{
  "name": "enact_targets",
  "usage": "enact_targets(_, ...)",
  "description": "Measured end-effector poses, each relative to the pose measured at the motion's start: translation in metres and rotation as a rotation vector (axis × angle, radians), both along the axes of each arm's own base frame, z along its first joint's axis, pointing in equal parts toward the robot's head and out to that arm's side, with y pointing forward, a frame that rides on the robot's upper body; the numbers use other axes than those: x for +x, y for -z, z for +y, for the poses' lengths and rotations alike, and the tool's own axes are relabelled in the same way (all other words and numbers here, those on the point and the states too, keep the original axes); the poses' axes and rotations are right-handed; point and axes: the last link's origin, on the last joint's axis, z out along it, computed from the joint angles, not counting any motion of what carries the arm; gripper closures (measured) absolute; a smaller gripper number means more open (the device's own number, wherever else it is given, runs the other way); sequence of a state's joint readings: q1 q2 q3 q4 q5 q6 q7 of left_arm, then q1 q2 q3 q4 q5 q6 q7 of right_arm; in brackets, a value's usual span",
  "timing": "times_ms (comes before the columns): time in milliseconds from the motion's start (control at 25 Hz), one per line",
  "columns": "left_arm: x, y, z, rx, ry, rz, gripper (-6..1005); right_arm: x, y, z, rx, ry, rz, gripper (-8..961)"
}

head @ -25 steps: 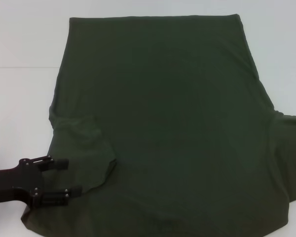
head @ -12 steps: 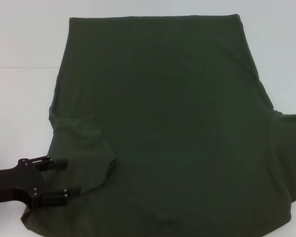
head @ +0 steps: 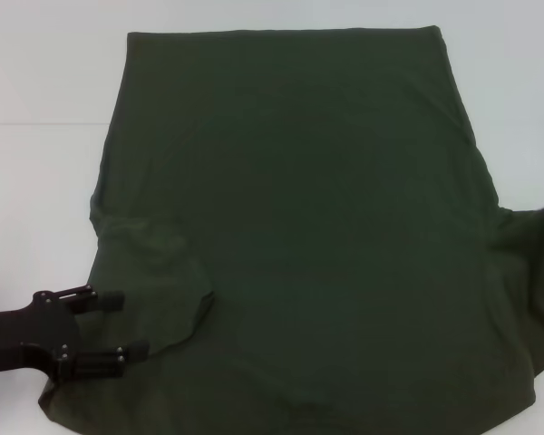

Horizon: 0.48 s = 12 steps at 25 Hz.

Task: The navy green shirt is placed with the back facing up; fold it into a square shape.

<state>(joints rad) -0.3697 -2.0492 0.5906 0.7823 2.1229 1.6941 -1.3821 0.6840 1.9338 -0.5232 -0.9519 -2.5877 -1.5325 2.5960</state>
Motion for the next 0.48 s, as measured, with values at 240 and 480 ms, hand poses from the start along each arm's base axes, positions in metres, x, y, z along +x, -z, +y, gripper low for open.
enact_targets(240, -0.001, 0.0, 0.0, 0.001, -0.002, 0.0, 112, -0.046, 0.032, 0.014, -0.098, -0.114, 0.07, 948)
enact_targets(480, -0.001, 0.0, 0.0, 0.001, -0.002, 0.0, 112, -0.073, 0.066, 0.02, -0.196, -0.168, 0.057, 949)
